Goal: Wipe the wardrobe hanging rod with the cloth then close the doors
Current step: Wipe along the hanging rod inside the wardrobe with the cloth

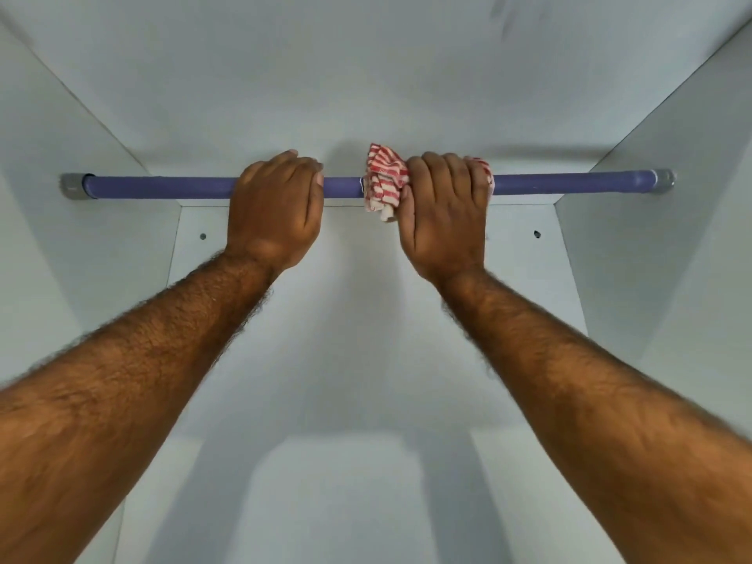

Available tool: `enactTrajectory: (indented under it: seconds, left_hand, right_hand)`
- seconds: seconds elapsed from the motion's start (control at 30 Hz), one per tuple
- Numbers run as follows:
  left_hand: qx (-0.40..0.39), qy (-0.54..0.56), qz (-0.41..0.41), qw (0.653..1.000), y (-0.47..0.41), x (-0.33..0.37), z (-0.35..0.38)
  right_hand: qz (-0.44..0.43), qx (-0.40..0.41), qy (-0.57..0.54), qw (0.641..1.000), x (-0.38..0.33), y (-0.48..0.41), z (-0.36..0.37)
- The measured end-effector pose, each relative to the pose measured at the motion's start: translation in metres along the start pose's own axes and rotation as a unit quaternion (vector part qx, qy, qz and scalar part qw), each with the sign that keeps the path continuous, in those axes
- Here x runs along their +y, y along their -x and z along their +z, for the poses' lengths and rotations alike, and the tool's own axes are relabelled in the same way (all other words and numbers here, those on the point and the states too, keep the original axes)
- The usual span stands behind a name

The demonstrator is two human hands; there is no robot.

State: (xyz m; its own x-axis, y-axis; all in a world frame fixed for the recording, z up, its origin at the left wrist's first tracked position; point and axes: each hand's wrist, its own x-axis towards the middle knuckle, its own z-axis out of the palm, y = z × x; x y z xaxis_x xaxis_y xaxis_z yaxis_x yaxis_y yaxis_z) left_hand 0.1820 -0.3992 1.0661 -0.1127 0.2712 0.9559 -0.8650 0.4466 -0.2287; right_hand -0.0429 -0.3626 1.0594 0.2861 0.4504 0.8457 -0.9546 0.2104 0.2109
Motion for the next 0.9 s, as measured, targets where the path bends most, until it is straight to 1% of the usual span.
enactTrajectory:
  seconds: [0.1,0.17,0.23,0.33,0.4,0.47,0.53,0.6,0.7,0.83,0.9]
  left_hand:
    - [-0.034,-0.001,0.004,0.999,-0.002,0.0,-0.008]
    - [-0.049,-0.002,0.015,0.999,-0.002,-0.003,-0.013]
    - [-0.046,-0.011,0.01,0.999,0.002,-0.018,-0.019]
    - [-0.013,-0.034,-0.028,0.999,0.014,-0.058,-0.027]
    - [0.001,-0.053,-0.064,0.997,0.023,-0.089,-0.033]
    - [0.007,-0.073,-0.102,0.992,0.031,-0.115,-0.041]
    - [-0.001,-0.079,-0.12,0.99,0.039,-0.129,-0.047]
    - [-0.009,-0.071,-0.119,0.99,0.043,-0.135,-0.05]
    - [-0.001,-0.054,-0.124,0.991,0.041,-0.137,-0.048]
    - [0.009,-0.033,-0.1,0.994,0.04,-0.146,-0.046]
    - [0.023,-0.004,-0.103,0.994,0.04,-0.148,-0.047]
  right_hand:
    - [0.004,0.014,0.004,1.0,-0.004,0.001,0.002]
    - [-0.01,-0.001,0.009,1.0,0.001,0.001,0.0]
    - [-0.007,-0.011,0.004,1.0,0.002,0.0,-0.002]
    - [0.023,0.001,-0.001,1.0,-0.01,-0.002,-0.001]
    - [0.026,0.003,-0.007,1.0,-0.022,-0.004,0.0]
    - [0.032,0.002,-0.009,0.999,-0.035,-0.006,0.001]
    - [0.04,0.0,-0.01,0.999,-0.046,-0.009,0.002]
    - [0.039,-0.004,-0.011,0.999,-0.057,-0.009,0.005]
    - [0.03,-0.007,-0.022,0.999,-0.078,-0.012,0.01]
    - [0.012,0.002,-0.043,0.999,-0.122,-0.016,0.021]
    - [-0.007,0.002,-0.056,0.998,-0.148,-0.018,0.026]
